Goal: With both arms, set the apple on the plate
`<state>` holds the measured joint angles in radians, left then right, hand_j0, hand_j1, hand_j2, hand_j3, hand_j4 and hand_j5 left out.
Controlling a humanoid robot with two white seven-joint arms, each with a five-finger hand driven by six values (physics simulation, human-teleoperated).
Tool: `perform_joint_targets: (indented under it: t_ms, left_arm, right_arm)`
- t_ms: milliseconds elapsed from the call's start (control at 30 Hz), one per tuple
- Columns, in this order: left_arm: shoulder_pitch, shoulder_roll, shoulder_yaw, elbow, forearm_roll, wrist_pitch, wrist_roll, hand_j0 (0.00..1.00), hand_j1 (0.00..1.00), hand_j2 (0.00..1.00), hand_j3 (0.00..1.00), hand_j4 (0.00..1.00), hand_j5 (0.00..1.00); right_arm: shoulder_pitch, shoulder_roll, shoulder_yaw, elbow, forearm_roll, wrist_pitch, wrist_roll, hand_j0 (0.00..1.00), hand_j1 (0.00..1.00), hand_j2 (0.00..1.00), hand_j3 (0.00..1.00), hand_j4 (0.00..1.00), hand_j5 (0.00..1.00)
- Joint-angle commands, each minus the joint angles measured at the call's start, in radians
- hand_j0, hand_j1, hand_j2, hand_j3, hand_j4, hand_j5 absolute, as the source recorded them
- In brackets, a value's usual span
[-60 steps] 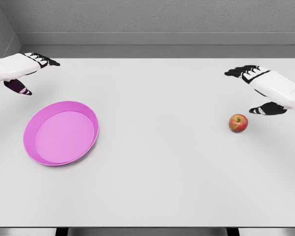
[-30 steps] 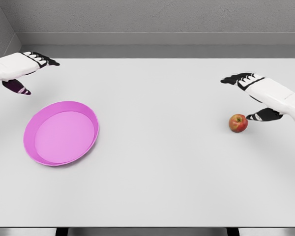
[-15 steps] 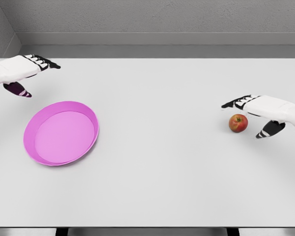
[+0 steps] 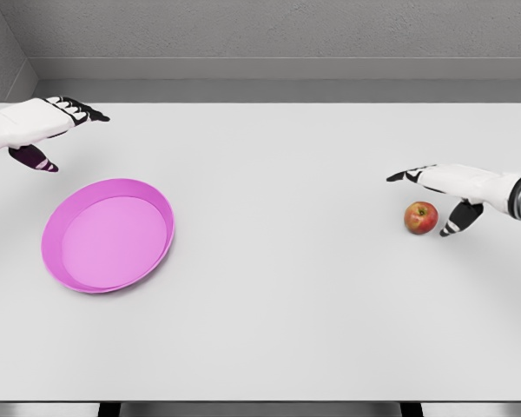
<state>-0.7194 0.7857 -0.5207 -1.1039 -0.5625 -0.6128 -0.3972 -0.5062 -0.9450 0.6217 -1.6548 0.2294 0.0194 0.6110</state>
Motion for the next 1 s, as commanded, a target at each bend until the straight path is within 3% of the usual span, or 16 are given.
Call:
perform_joint_targets:
  t_ms: [0,267,400,667,967]
  left_arm:
    - [0.0,0.001,0.002,-0.004,0.006,0.002,0.001,1.0,1.0,1.0,1.0,1.0,1.0]
    - [0.002,0.006,0.004,-0.007,0.007,0.002,0.001,1.0,1.0,1.0,1.0,1.0,1.0]
    - [0.023,0.012,0.004,-0.05,0.006,0.002,0.001,1.0,1.0,1.0,1.0,1.0,1.0]
    - [0.023,0.021,0.005,-0.053,0.007,0.002,0.001,1.0,1.0,1.0,1.0,1.0,1.0]
    - [0.029,0.021,0.025,-0.056,0.007,0.002,0.001,1.0,1.0,1.0,1.0,1.0,1.0]
  right_arm:
    - [0.0,0.012,0.016,0.021,-0.001,0.02,0.0,1.0,1.0,1.0,1.0,1.0,1.0]
    - [0.0,0.017,0.035,0.055,-0.001,0.02,0.0,1.0,1.0,1.0,1.0,1.0,1.0]
    - [0.0,0.017,0.035,0.055,-0.001,0.02,0.0,1.0,1.0,1.0,1.0,1.0,1.0]
    - [0.0,0.017,0.049,0.055,-0.001,0.019,0.0,0.68,0.68,0.68,0.68,0.68,0.68]
    - [0.0,0.017,0.07,0.058,-0.001,0.019,0.0,0.67,0.67,0.67,0.67,0.67,0.67]
